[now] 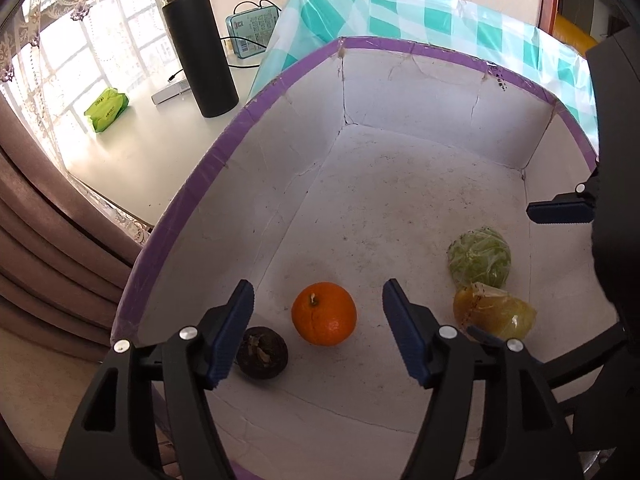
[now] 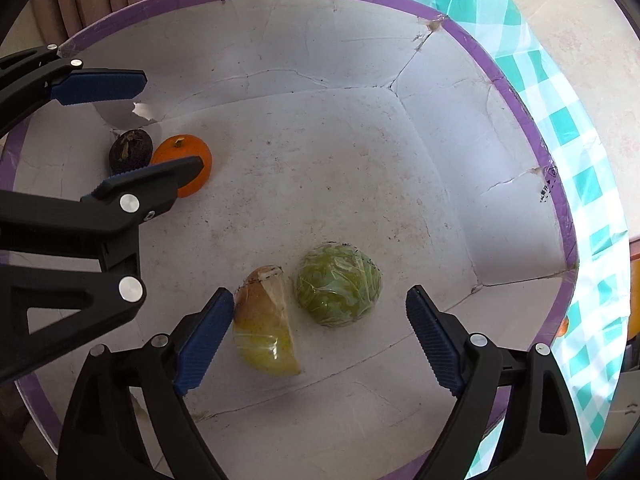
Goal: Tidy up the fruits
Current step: 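Open the left tool releasing the orange while the right tool releases the pomelo, then move both tools back to the fruit row and grasp a tangerine with the right tool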
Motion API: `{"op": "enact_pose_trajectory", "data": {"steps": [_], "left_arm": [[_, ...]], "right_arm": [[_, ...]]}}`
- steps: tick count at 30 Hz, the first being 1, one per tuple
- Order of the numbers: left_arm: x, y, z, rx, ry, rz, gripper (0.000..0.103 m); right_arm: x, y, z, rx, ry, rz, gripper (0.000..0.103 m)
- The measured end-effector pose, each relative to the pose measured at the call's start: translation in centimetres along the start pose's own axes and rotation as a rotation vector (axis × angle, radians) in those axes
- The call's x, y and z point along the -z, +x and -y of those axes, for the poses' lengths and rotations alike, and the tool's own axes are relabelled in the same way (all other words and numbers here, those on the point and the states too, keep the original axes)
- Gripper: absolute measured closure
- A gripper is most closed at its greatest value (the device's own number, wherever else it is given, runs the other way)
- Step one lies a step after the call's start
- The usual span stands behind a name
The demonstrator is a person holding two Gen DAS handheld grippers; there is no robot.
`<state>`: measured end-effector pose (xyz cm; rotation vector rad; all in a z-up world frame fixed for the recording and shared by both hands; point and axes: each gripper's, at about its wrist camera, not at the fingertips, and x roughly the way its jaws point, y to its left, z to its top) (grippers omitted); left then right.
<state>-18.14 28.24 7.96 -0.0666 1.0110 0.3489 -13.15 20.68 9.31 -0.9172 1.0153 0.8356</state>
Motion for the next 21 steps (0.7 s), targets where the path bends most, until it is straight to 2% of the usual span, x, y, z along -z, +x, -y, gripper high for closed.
{"op": "enact_pose_trajectory", "data": {"steps": [5, 10, 13, 14, 16, 18, 21], "left_arm": [[-0.2, 0.1, 0.3, 0.051, 0.010, -0.032, 0.024], [-0.1, -0.5, 0.0, 0.114, 0.003, 0.000, 0.021], [-0.1, -1.4, -0.5, 0.175, -0.026, 0.041, 0.017], [-0.1, -1.8, -0.7, 0.186, -0.036, 0.064, 0.011], [-0.1, -3.0, -1.1, 0.209, -0.054, 0.126, 0.005], [0.0, -4.1, -1.6, 0.276, -0.078, 0.181, 0.004], [-0.2, -5.6, -2.4, 0.369, -0.147, 0.252, 0.002]], "right_arm": [[-0.3, 0.0, 0.0, -0.028, -0.011, -0.009, 0.015], [-0.4, -1.4, -0.1, -0.048, -0.020, 0.015, 0.015], [0.1, -3.1, -0.3, -0.080, -0.034, 0.048, 0.015], [0.2, -3.5, -0.4, -0.077, -0.044, 0.050, 0.015], [0.5, -4.3, -0.3, -0.077, -0.044, 0.062, 0.015], [0.8, -5.3, 0.3, -0.090, -0.017, 0.087, 0.015], [1.9, -7.1, 1.7, -0.122, 0.057, 0.170, 0.015]]}}
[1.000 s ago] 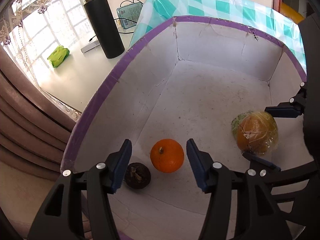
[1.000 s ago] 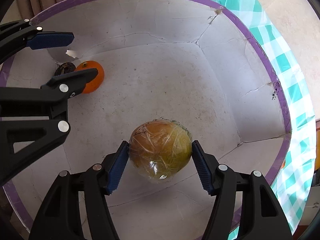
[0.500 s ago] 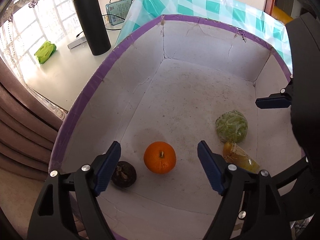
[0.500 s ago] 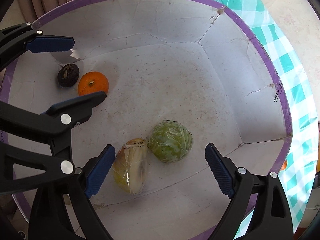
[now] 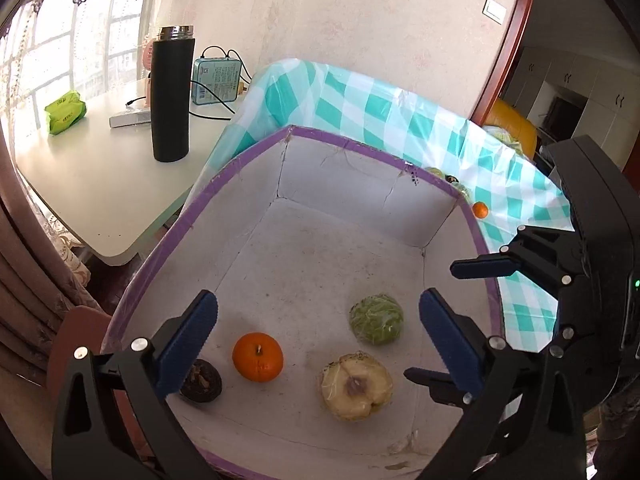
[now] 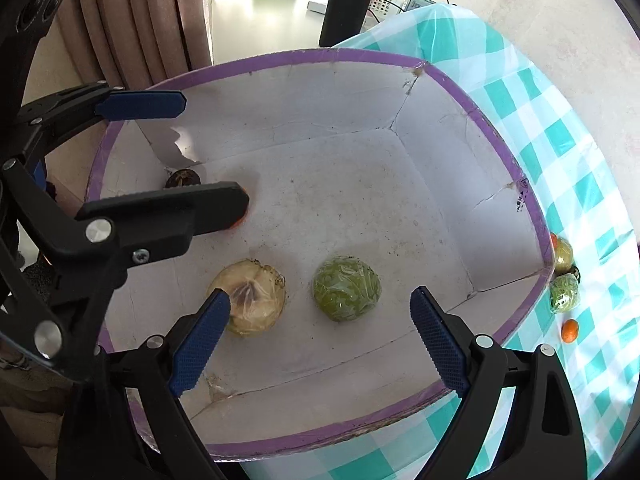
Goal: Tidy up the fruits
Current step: 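Move both tools back to the fruit row and grasp a tangerine with the right tool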
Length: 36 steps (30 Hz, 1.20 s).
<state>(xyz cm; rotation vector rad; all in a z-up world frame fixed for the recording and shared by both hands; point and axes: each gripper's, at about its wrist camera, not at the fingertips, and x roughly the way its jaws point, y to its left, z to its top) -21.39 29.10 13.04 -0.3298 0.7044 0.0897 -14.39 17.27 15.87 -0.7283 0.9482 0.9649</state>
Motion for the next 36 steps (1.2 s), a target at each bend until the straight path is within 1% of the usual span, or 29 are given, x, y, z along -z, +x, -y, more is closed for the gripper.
{"op": "enact_pose_trajectory", "data": {"steps": [2, 4, 6, 7, 8, 10, 11, 12, 14, 16, 18, 19, 20, 22, 24, 25, 27, 28, 30, 31, 32, 34, 35, 36], "left_arm": [[-0.4, -1.2, 0.3, 0.010, -0.043, 0.046, 0.002], [-0.6, -2.8, 1.0, 0.012, -0.072, 0.116, 0.002], [-0.6, -5.0, 2.3, 0.014, -0.103, 0.230, 0.002], [-0.5, -6.0, 3.1, 0.025, -0.117, 0.287, 0.002], [-0.2, -7.0, 4.3, 0.049, -0.121, 0.339, 0.002], [0.2, -8.3, 7.1, 0.133, -0.087, 0.420, 0.002], [0.4, -8.5, 8.8, 0.167, -0.058, 0.441, 0.002], [0.8, -8.3, 10.6, 0.190, -0.025, 0.444, 0.002], [1.3, -6.8, 14.7, 0.212, 0.062, 0.402, 0.002], [2.2, -4.0, 18.9, 0.215, 0.163, 0.336, 0.002], [3.2, -0.5, 22.3, 0.179, 0.241, 0.275, 0.002], [3.6, 1.6, 23.6, 0.163, 0.260, 0.240, 0.002], [3.9, 3.7, 24.6, 0.156, 0.271, 0.199, 0.002], [4.5, 8.5, 25.9, 0.140, 0.276, 0.091, 0.002], [5.1, 12.9, 26.6, 0.091, 0.270, -0.010, 0.002], [5.4, 15.0, 26.5, 0.063, 0.262, -0.049, 0.002], [5.8, 18.0, 26.6, 0.027, 0.241, -0.105, 0.002], [5.9, 19.1, 26.5, 0.020, 0.227, -0.122, 0.002], [5.8, 20.6, 26.6, 0.003, 0.203, -0.130, 0.002], [5.6, 21.2, 26.8, -0.005, 0.195, -0.128, 0.002], [5.3, 21.7, 26.9, -0.009, 0.190, -0.123, 0.002], [4.7, 22.6, 27.3, -0.012, 0.189, -0.110, 0.002], [4.4, 23.0, 27.6, -0.010, 0.189, -0.099, 0.002], [4.1, 23.3, 27.8, -0.005, 0.185, -0.092, 0.002]], "right_arm": [[1.1, -1.9, 1.6, 0.004, 0.082, 0.108, 0.015], [2.7, -3.9, 4.0, 0.021, 0.194, 0.228, 0.015], [5.3, -6.0, 6.9, 0.085, 0.302, 0.353, 0.015], [6.7, -6.6, 8.5, 0.129, 0.353, 0.395, 0.015], [8.3, -7.0, 10.1, 0.176, 0.413, 0.421, 0.015], [11.6, -6.6, 14.1, 0.245, 0.553, 0.432, 0.015], [13.3, -6.2, 16.0, 0.276, 0.617, 0.426, 0.015], [15.0, -5.7, 17.6, 0.316, 0.678, 0.414, 0.015], [18.3, -3.9, 20.5, 0.383, 0.783, 0.361, 0.015], [20.6, -2.0, 22.9, 0.398, 0.843, 0.316, 0.015], [22.5, -0.1, 24.8, 0.418, 0.874, 0.278, 0.015], [23.0, 0.7, 25.7, 0.417, 0.886, 0.263, 0.015], [23.6, 1.4, 26.3, 0.419, 0.894, 0.255, 0.015], [23.9, 2.6, 27.8, 0.434, 0.884, 0.237, 0.015], [23.7, 3.9, 29.5, 0.418, 0.890, 0.222, 0.015], [23.5, 4.5, 30.5, 0.401, 0.898, 0.218, 0.015], [23.0, 5.8, 32.2, 0.400, 0.903, 0.200, 0.015], [22.7, 6.5, 33.0, 0.403, 0.904, 0.193, 0.015], [22.0, 7.7, 34.4, 0.400, 0.900, 0.185, 0.015], [21.5, 8.2, 35.2, 0.386, 0.902, 0.174, 0.015], [21.1, 8.4, 35.8, 0.381, 0.901, 0.183, 0.015], [20.1, 8.7, 36.9, 0.393, 0.885, 0.206, 0.015], [19.6, 9.1, 37.4, 0.392, 0.881, 0.202, 0.015], [19.1, 9.5, 37.9, 0.382, 0.876, 0.198, 0.018]]}}
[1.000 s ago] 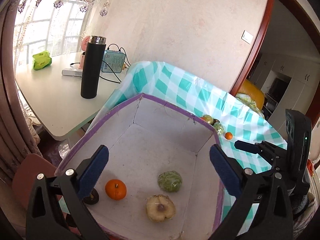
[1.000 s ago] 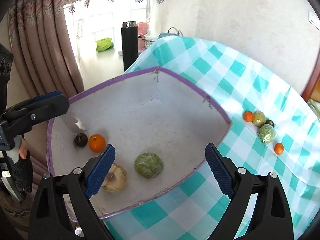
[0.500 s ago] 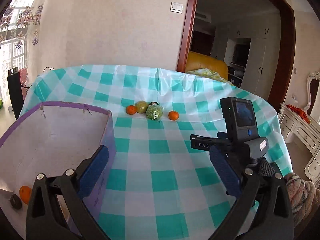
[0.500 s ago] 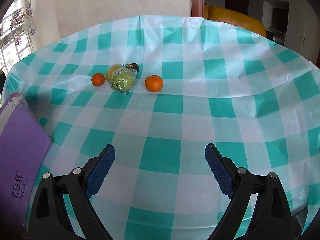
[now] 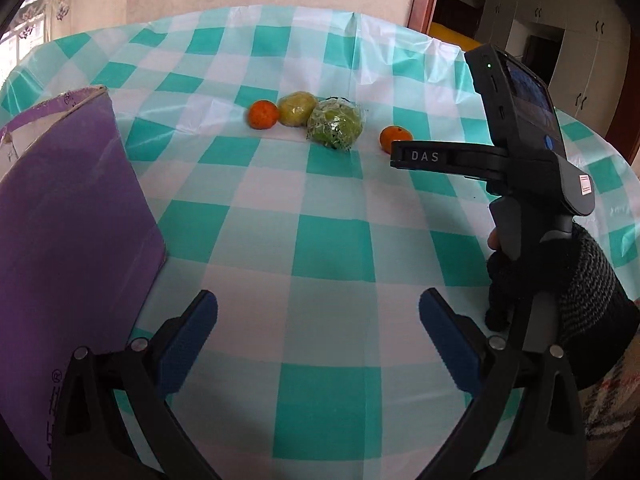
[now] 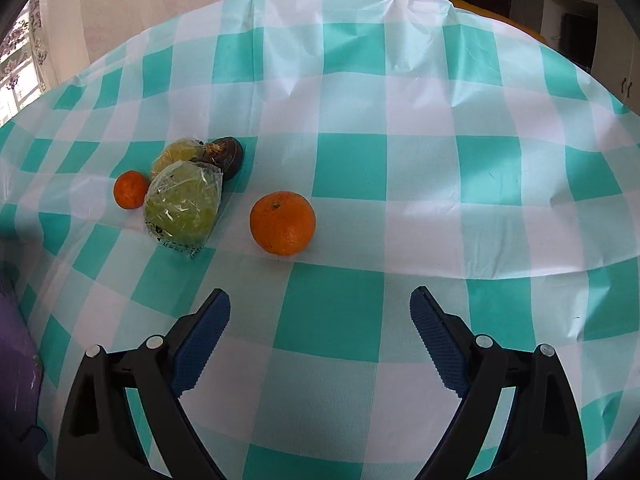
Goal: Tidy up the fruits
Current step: 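Move both tools back to the fruit row and grasp a tangerine with the right tool, then lift the tangerine with the right tool while the left tool grasps a wrapped green cabbage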
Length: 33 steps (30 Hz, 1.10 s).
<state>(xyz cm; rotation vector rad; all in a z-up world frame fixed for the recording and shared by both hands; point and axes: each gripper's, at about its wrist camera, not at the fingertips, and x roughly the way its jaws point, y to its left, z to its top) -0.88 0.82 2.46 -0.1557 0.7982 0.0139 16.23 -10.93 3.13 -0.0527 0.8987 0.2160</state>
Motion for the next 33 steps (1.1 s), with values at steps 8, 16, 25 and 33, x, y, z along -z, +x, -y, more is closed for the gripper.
{"op": "enact_pose_trajectory", "data": {"steps": [8, 16, 25, 33], "left_arm": [[-2.5, 2.9, -0.4, 0.058, -0.079, -0.020, 0.002], [-4.7, 5.3, -2.0, 0.031, -0.139, -0.020, 0.002], [-11.4, 11.3, 0.1, 0.003, -0.155, 0.021, 0.003], [-15.2, 16.4, 1.8, -0.029, -0.125, -0.057, 0.025]], "right_arm": [[-2.9, 3.3, -1.5, -0.027, -0.039, -0.032, 0.042], [-2.5, 2.4, 0.2, -0.053, 0.058, 0.011, 0.063], [0.4, -0.1, 6.3, -0.097, 0.338, 0.089, 0.063], [0.6, 0.0, 6.4, -0.141, 0.329, 0.065, 0.063]]}}
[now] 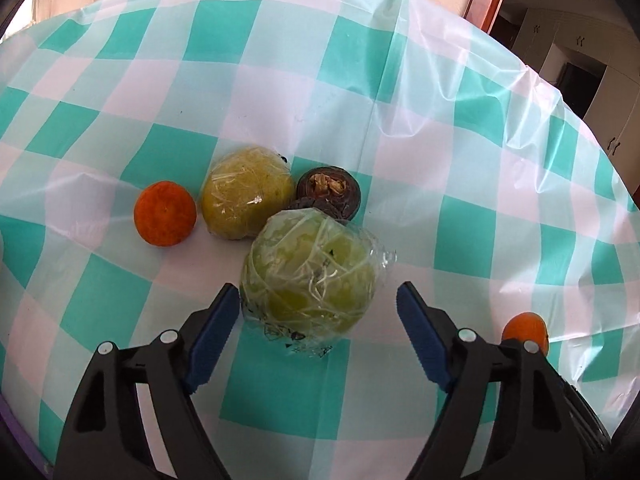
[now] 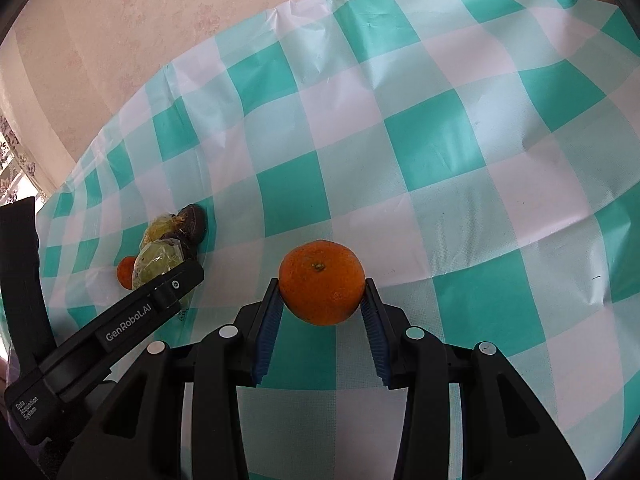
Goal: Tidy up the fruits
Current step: 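Lift the tangerine with the right tool while the left tool grasps a wrapped green cabbage, then carry the tangerine and cabbage over the purple-rimmed box with both tools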
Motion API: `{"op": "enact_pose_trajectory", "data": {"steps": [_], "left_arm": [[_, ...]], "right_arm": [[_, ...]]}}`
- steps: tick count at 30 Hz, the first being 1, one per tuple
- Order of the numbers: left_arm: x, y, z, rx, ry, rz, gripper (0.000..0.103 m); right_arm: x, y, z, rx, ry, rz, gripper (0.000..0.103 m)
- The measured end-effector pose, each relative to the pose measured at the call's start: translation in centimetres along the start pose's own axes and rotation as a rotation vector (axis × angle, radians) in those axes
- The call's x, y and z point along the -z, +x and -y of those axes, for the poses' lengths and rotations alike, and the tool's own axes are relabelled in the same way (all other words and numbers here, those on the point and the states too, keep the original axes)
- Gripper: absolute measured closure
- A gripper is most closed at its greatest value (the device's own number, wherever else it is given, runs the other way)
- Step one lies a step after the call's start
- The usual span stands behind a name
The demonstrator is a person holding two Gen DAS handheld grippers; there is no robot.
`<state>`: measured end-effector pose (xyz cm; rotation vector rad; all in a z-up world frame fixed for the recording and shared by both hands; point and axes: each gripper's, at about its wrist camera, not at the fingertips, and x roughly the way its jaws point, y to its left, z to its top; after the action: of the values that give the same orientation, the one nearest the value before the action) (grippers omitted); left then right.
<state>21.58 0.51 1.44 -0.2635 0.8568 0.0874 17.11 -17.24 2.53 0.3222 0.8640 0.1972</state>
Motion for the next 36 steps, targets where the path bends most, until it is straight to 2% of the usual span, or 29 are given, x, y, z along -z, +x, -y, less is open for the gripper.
{"op": "enact_pose_trajectory", "data": {"steps": [3, 5, 9, 13, 16, 23, 28, 36], "left_arm": [[-0.5, 0.6, 0.6, -0.048, 0.020, 0.000, 0.035], [-0.7, 0.7, 0.8, -0.053, 0.024, 0.001, 0.038], [-0.8, 0.1, -0.4, 0.010, -0.032, 0.026, 0.039], [-0.4, -1.3, -0.4, 0.057, -0.021, 0.079, 0.040], [0.3, -2.3, -0.6, 0.065, -0.032, 0.093, 0.040], [3.5, -5.4, -2.2, 0.108, -0.105, 0.085, 0.040], [6.6, -7.2, -3.8, 0.128, -0.163, 0.078, 0.040], [11.2, -11.8, -6.2, 0.119, -0.148, 0.100, 0.040]], "right_arm": [[0.0, -0.1, 0.1, -0.013, -0.002, -0.004, 0.063], [0.0, -0.1, 0.0, -0.019, -0.004, -0.004, 0.063], [0.0, 0.1, -0.1, -0.023, 0.001, -0.007, 0.063], [0.0, 0.3, 0.1, -0.019, 0.014, -0.016, 0.063], [-0.1, 0.2, 0.2, -0.020, 0.022, -0.009, 0.063], [0.4, -0.4, -0.2, -0.036, -0.005, 0.001, 0.063], [2.1, -1.9, -0.5, -0.030, 0.005, 0.001, 0.063], [6.5, -5.7, -2.5, -0.004, -0.062, 0.023, 0.063]]}}
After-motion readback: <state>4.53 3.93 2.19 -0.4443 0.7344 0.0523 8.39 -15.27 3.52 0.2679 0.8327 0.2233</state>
